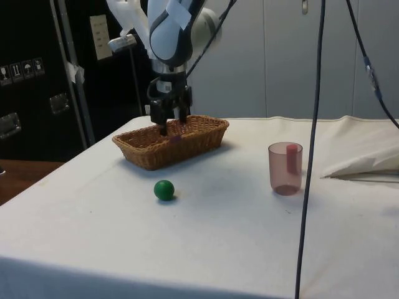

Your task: Pick up the triangular block and place it into the basket.

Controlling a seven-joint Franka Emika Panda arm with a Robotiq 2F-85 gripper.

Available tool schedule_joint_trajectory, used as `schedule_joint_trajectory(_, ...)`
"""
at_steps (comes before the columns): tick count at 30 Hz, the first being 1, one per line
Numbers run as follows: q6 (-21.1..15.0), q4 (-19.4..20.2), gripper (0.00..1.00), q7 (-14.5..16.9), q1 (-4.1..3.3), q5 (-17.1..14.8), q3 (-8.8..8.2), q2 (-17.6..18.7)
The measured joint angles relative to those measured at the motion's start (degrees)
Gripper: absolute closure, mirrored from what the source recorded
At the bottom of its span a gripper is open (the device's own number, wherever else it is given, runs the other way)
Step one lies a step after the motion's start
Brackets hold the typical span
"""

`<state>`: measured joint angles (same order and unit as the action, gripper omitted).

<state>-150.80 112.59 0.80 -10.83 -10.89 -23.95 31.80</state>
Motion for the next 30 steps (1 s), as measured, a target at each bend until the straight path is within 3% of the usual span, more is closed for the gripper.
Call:
schedule_joint_trajectory(2,0.0,0.0,0.0,0.0,0.0,0.0,0.0,0.0)
schedule_joint_trajectory(12,0.5,0.2,0.0,0.0,-0.17,0.1,-0.34,-1.4)
schedule_joint_trajectory(30,1.7,5.8,0.0,0.1,-0.57,2.2,-1.32,-11.9)
